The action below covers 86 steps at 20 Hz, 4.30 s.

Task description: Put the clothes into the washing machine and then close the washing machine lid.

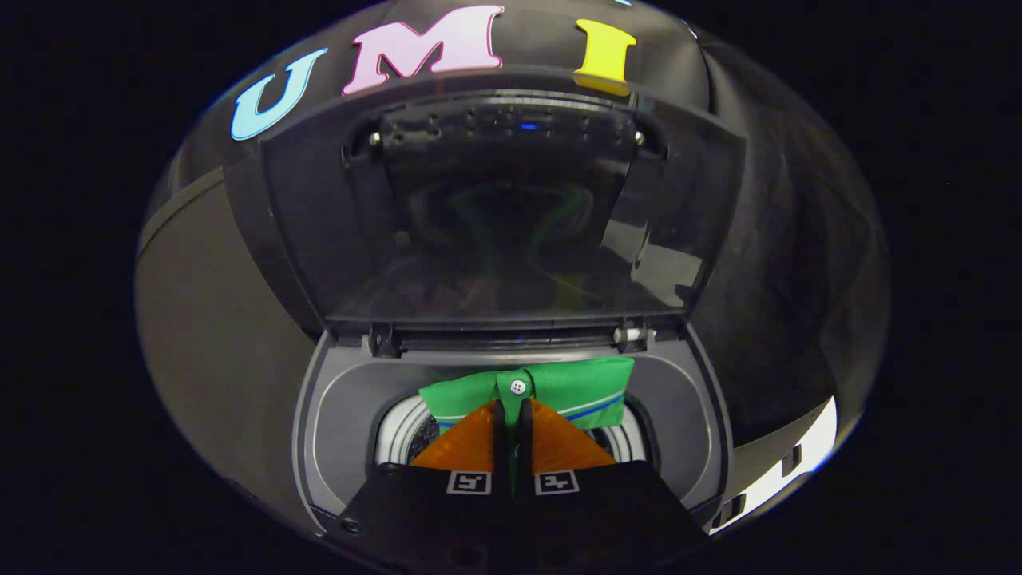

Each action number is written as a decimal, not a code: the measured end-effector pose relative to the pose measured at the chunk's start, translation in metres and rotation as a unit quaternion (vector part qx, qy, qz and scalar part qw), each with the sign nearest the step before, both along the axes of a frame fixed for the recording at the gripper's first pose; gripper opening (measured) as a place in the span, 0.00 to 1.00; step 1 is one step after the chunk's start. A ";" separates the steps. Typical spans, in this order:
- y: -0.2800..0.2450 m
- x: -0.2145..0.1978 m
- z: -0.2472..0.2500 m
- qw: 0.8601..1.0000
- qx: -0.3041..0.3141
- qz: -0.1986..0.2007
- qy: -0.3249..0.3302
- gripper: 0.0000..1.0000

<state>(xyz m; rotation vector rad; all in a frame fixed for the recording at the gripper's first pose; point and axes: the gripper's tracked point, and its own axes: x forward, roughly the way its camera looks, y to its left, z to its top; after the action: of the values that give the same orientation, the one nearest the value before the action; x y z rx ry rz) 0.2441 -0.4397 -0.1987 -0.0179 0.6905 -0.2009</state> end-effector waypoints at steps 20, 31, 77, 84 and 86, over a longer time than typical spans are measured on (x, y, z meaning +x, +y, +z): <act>-0.011 -0.012 -0.107 0.992 -0.005 0.007 0.129 0.35; -0.003 -0.019 -0.086 0.994 0.023 0.000 0.109 1.00; -0.002 0.146 0.200 0.996 -0.003 -0.002 -0.084 1.00; 0.000 0.134 0.201 0.994 -0.007 0.006 -0.106 1.00; 0.000 0.128 0.201 0.994 -0.006 0.011 -0.110 1.00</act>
<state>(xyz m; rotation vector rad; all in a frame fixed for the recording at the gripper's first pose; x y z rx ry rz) 0.3718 -0.4397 0.0024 -0.0151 0.4686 -0.1839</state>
